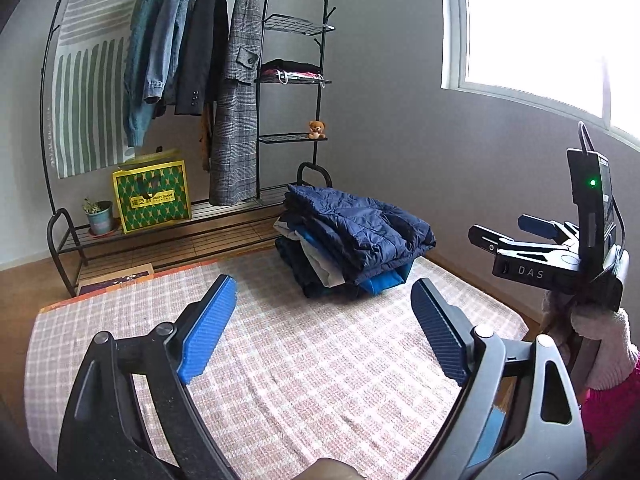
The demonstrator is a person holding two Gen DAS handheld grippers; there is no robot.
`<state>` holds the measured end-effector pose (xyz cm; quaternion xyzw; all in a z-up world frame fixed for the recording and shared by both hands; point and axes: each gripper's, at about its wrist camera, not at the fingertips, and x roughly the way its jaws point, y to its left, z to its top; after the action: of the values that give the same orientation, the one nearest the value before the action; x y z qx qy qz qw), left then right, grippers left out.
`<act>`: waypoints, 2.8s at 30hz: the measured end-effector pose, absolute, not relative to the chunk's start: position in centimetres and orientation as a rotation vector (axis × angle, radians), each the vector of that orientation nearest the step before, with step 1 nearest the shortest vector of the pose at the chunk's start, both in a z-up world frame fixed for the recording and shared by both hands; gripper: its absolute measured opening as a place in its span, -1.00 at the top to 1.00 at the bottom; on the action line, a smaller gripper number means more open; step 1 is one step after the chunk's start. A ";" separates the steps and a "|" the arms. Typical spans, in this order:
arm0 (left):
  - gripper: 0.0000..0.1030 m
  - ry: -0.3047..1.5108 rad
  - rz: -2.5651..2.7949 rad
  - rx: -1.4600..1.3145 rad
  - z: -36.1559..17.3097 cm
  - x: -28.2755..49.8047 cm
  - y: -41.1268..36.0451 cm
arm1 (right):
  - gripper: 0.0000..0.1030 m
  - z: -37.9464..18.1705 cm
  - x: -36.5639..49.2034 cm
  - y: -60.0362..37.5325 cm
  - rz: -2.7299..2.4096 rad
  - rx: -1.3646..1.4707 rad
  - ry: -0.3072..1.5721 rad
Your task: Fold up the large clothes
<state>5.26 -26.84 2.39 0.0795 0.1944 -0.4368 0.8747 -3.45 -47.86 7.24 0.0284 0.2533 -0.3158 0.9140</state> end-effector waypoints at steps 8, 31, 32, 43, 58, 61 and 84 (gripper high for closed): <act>-1.00 0.372 -0.885 0.175 0.9 5.0 -26.1 | -0.99 5.7 -2.7 -46.5 -0.684 0.029 0.513; -1.00 0.382 -0.730 0.252 -2.0 5.8 -26.6 | -0.99 2.8 -1.5 -47.6 -0.704 0.085 0.522; -1.00 0.383 -0.728 0.251 -2.0 5.8 -26.6 | -0.99 2.7 -1.5 -47.7 -0.704 0.089 0.523; -1.00 0.378 -0.725 0.253 -2.0 5.9 -26.4 | -0.99 2.5 -1.3 -47.6 -0.711 0.090 0.526; -1.00 0.372 -0.722 0.257 -1.8 5.8 -26.4 | -0.99 2.2 -1.5 -48.2 -0.708 0.118 0.537; -1.00 0.372 -0.724 0.259 -1.8 5.8 -26.3 | -0.99 2.2 -1.6 -48.3 -0.709 0.121 0.536; -1.00 0.373 -0.723 0.258 -1.9 5.6 -26.5 | -0.99 2.0 -1.7 -48.3 -0.708 0.127 0.543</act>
<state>5.64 -26.47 -1.86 0.1253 0.1808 -0.3505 0.9104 -1.68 -48.31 1.98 0.0615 0.2624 -0.3421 0.9002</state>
